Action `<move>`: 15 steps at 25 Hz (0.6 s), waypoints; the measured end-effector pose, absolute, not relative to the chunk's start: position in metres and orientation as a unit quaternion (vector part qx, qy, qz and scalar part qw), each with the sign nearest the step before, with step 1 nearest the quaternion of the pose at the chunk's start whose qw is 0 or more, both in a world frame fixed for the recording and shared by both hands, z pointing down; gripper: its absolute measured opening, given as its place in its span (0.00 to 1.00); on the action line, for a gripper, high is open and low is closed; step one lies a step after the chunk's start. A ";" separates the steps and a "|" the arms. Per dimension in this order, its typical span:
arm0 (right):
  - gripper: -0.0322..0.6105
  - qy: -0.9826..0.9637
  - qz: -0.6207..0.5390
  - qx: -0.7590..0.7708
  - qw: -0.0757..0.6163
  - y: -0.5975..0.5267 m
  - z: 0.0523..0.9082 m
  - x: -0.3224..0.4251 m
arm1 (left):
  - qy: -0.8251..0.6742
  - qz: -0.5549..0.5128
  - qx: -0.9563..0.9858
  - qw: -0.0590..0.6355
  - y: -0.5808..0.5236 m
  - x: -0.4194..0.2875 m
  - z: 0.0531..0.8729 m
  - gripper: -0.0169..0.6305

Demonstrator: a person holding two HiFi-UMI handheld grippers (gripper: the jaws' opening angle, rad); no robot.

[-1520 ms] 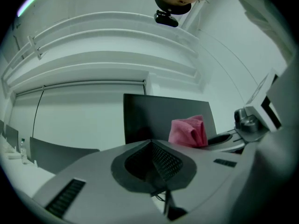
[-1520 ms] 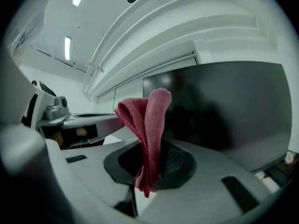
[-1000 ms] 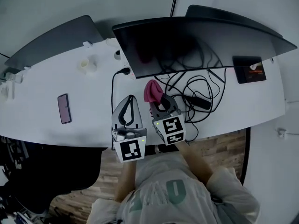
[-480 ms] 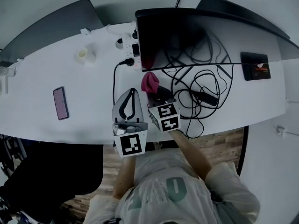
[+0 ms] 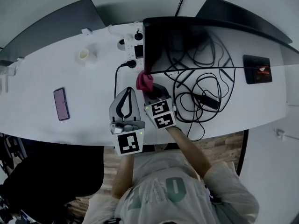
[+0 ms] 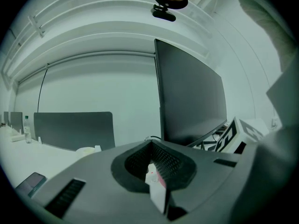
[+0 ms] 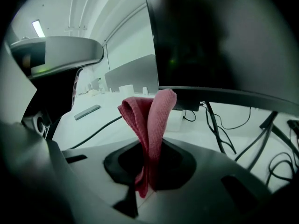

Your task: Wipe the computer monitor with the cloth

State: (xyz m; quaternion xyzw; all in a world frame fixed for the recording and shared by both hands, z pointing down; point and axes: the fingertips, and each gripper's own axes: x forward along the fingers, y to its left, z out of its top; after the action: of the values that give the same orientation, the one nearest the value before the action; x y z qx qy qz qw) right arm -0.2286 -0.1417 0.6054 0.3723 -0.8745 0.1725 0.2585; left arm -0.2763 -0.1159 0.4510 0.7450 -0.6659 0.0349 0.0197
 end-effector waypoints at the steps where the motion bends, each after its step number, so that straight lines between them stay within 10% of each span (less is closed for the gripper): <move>1: 0.14 -0.877 0.167 0.370 0.256 -0.144 0.602 -0.228 | -0.668 0.033 0.743 0.021 -0.116 -0.275 0.451 0.05; 15: 0.14 -0.896 0.120 0.352 0.242 -0.168 0.579 -0.213 | -0.710 0.033 0.704 0.023 -0.120 -0.265 0.447 0.05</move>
State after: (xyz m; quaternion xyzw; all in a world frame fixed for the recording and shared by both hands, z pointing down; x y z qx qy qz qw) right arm -0.2134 -0.1677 0.5786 0.3524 -0.8959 0.1202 0.2425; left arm -0.2645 -0.1200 0.4469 0.7036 -0.7095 0.0332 0.0226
